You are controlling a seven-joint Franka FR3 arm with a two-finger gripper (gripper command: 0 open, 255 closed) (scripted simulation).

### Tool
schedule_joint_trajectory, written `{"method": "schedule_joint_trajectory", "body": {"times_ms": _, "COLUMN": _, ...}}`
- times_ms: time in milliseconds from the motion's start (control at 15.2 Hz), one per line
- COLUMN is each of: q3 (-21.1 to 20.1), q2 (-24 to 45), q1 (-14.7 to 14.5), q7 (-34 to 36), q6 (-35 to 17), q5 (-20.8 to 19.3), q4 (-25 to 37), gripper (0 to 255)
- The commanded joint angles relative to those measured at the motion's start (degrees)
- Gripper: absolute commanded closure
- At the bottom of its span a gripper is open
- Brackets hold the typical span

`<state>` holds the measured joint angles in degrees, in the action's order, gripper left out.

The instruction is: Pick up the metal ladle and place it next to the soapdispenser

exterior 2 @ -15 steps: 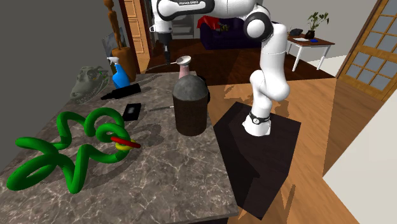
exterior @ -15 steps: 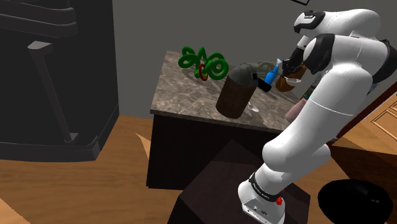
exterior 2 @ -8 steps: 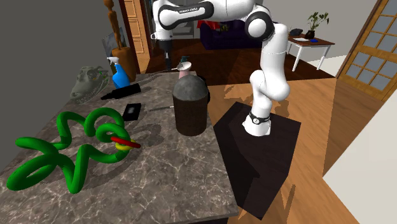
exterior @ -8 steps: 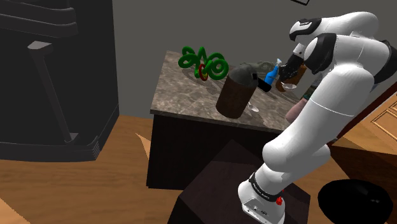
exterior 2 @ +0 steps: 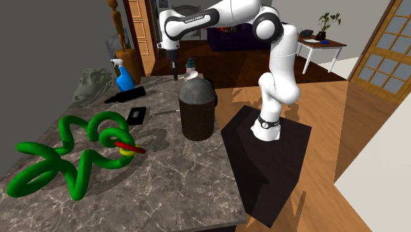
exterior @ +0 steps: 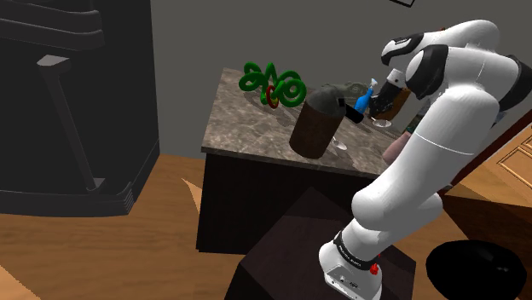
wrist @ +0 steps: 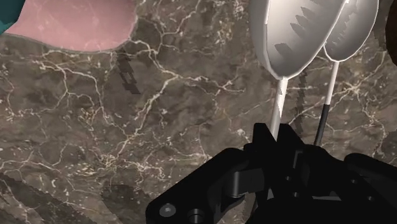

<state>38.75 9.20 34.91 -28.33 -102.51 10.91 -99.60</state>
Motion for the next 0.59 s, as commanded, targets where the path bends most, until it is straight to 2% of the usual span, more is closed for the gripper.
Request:
{"method": "schedule_joint_trajectory", "body": {"times_ms": 0, "q3": -0.1, "q2": 0.1, "q1": -0.1, "q7": -0.2, "q6": -1.7, "q5": 0.1, "q4": -1.6, "gripper": 255}}
{"method": "schedule_joint_trajectory", "body": {"times_ms": 528, "q3": -0.4, "q2": 1.6, "q1": 0.1, "q7": -1.5, "q6": -7.3, "q5": 1.5, "q4": -6.2, "gripper": 255}}
